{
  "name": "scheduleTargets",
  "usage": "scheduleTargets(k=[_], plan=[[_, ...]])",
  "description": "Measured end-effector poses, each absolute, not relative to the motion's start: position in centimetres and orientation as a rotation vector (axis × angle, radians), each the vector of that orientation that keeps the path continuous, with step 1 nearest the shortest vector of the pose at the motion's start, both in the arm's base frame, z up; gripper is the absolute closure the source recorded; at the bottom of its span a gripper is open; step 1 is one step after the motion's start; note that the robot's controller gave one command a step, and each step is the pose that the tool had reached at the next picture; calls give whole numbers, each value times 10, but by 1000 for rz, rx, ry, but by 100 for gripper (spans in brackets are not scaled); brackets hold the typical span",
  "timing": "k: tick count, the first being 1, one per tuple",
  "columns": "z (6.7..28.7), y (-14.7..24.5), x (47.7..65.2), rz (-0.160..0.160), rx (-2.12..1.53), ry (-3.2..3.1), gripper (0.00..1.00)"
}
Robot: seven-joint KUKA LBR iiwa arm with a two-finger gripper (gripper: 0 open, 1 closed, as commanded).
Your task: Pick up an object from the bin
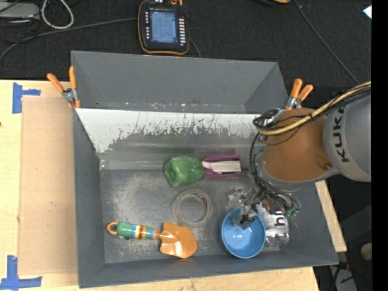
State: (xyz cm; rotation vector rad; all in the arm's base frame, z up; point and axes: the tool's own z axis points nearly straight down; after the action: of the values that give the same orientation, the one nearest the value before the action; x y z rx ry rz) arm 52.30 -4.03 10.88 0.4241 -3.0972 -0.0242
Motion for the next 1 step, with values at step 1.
scheduleTargets(k=[1], plan=[[130,-40,524,-23,424,-3101,100]])
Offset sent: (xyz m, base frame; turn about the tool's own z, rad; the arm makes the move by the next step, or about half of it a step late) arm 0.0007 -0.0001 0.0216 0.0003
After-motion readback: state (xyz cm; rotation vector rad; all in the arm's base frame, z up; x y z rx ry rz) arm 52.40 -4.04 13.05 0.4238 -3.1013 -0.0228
